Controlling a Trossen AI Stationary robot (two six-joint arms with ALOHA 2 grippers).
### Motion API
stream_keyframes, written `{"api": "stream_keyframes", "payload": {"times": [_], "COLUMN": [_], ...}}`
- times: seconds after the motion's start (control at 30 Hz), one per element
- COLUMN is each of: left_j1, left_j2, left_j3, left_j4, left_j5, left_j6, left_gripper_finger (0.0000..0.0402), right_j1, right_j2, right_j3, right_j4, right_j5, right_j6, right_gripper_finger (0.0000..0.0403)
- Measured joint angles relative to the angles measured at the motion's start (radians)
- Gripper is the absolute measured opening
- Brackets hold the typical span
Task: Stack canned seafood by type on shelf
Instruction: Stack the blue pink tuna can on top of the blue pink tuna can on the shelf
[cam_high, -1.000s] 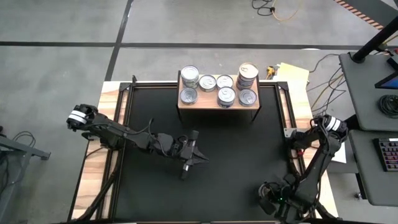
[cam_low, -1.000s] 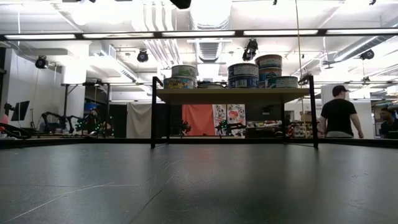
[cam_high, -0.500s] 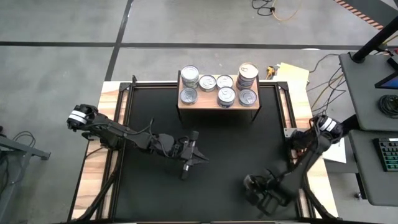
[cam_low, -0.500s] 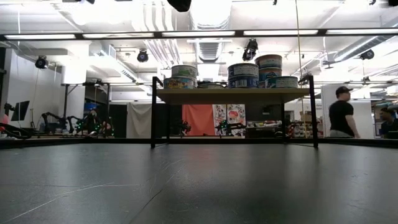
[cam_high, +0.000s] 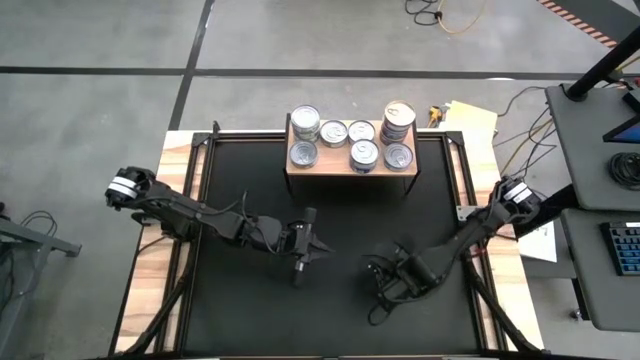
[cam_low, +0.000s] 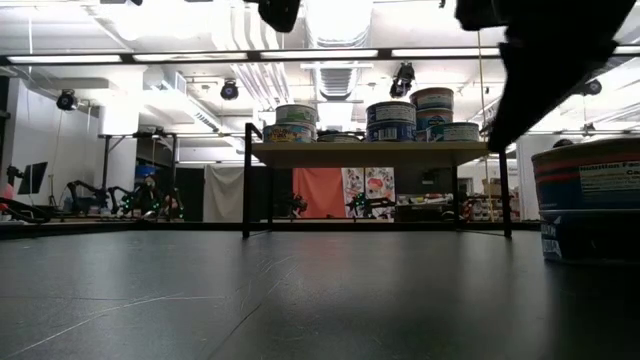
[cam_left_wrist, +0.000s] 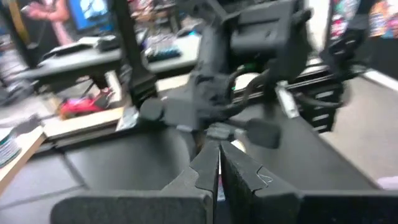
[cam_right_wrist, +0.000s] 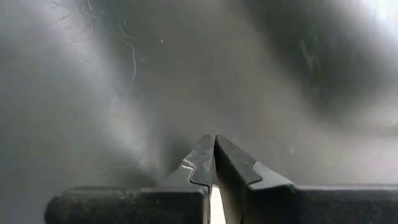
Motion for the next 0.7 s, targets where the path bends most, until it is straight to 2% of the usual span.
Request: {"api": "stream_keyframes", "payload": {"times": [0.13,0.3,0.4,0.53,0.7], "left_j1": [0.0,0.0,0.0,0.0,0.0], "left_j2": [-0.007,-0.005,0.006,0.036,0.109], "left_j3": [0.0,0.0,0.0,0.0,0.0], "left_j4": [-0.029,-0.028,-0.025,0.001,0.091], "left_j5": [-0.056,-0.057,-0.046,-0.046,-0.046], "left_j6": [-0.03,-0.046,-0.049,-0.096,-0.128], "left_gripper_finger": [0.0,0.0,0.0,0.0,0.0], "right_j1": [-0.036,-0.06,-0.059,-0.047,-0.006], "right_j2": [-0.034,-0.139,-0.213,-0.306,-0.404], "right_j3": [0.001,-0.004,-0.035,-0.147,-0.318], "right_j4": [0.005,0.024,0.08,0.243,0.436], "right_j5": [0.022,0.036,0.106,0.22,0.23], "right_j6": [-0.181,-0.376,-0.48,-0.607,-0.629], "right_gripper_finger": [0.0009,0.0009,0.0009,0.0009,0.0009]}}
